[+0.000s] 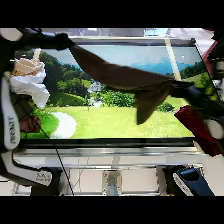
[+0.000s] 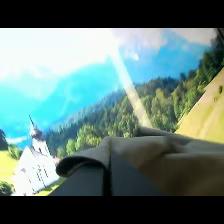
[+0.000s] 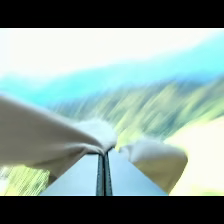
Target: Fold the shirts.
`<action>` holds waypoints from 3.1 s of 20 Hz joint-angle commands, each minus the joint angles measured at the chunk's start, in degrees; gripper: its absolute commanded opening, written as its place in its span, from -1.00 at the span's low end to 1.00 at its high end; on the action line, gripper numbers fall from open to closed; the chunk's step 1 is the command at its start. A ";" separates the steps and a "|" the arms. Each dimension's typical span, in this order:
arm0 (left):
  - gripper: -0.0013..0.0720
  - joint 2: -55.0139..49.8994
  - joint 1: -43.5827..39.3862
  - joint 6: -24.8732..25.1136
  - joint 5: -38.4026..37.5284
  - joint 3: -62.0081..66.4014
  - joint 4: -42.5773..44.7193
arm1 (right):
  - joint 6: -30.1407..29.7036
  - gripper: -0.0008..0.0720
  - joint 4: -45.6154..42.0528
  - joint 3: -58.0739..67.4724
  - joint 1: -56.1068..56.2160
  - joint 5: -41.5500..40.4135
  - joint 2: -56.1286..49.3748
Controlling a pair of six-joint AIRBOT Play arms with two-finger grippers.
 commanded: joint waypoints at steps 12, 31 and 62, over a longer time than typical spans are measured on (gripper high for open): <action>-0.93 24.26 -2.34 -3.52 -8.07 -12.41 14.01 | -18.91 -0.90 24.68 10.27 -3.69 13.40 -5.88; 0.11 -1.03 0.81 -16.33 28.28 -14.05 18.75 | -37.73 0.08 37.90 2.03 -5.92 -6.62 -32.68; 0.01 39.01 2.73 -11.13 15.61 -64.06 15.06 | -82.44 0.17 103.75 -25.55 -17.22 3.78 -40.81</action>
